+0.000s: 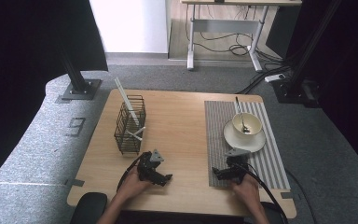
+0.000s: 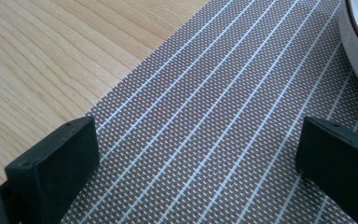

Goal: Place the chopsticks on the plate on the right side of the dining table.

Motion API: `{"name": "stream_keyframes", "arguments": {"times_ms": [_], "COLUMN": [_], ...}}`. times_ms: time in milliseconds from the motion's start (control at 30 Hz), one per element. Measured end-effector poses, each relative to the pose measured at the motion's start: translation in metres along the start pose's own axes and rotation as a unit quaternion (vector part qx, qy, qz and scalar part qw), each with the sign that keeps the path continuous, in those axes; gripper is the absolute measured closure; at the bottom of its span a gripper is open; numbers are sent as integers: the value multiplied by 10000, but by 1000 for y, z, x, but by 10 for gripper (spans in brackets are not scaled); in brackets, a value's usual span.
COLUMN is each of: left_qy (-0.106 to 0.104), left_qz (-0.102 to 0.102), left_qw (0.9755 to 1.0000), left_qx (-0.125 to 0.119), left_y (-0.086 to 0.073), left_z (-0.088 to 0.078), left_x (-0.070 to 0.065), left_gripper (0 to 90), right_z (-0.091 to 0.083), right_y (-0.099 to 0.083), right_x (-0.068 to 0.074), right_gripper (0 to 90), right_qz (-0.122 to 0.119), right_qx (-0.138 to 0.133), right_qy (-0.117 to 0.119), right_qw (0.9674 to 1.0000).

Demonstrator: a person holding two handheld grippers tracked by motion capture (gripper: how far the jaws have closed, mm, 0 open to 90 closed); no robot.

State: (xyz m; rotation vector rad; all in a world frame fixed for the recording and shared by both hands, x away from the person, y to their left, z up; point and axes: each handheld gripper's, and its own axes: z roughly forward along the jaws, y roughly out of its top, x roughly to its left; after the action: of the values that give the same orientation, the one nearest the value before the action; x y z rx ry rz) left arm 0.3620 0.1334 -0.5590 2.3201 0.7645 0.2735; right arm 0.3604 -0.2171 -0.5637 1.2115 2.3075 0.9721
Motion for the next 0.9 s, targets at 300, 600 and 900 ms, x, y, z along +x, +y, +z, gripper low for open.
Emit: {"name": "stream_keyframes", "arguments": {"times_ms": [300, 600, 900], "left_qy": [4, 0, -2], "left_qz": [1, -1, 4], "left_qw": [10000, 10000, 10000], "left_qx": [4, 0, -1], "left_y": [0, 0, 0], "left_z": [0, 0, 0], "left_x": [0, 0, 0], "left_gripper": [0, 0, 0], "right_z": [0, 0, 1], "right_y": [0, 0, 1], "right_x": [0, 0, -1], "right_gripper": [0, 0, 0], "right_qz": [-4, -6, -45], "right_qx": [2, 2, 2], "right_qy": [-1, -2, 33], "right_qw": [10000, 10000, 10000]}}
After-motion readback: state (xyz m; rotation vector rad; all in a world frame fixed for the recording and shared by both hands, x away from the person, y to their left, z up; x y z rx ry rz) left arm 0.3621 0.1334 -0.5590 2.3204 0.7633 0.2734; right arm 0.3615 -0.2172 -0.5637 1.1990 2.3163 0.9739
